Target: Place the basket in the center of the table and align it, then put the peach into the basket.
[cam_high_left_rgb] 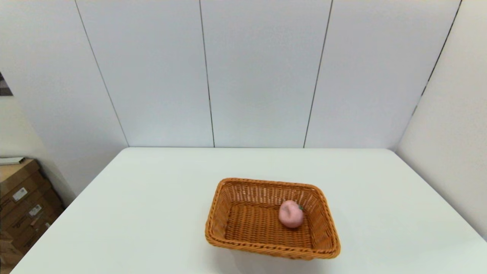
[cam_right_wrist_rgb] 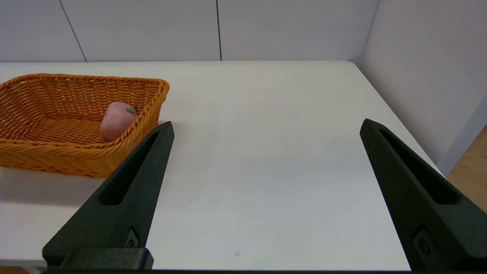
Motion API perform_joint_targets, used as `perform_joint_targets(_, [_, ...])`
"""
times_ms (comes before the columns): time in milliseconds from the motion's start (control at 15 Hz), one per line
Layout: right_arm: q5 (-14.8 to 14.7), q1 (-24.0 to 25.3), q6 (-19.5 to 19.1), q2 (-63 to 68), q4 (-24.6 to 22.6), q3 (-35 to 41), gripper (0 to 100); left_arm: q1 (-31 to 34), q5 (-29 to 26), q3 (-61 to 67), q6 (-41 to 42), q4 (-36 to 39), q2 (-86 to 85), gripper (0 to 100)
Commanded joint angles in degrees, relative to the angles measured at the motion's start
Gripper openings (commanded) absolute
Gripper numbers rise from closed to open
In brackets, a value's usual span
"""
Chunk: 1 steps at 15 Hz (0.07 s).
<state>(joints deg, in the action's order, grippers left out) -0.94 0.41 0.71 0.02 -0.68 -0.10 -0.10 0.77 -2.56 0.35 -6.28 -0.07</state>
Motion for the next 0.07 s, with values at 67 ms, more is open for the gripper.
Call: perform_joint_targets(67, [-0.03, 0.02, 0.0, -0.11, -0.02, 0.01, 100, 0.01, 0.02, 0.01, 0.0, -0.05, -0.01, 100])
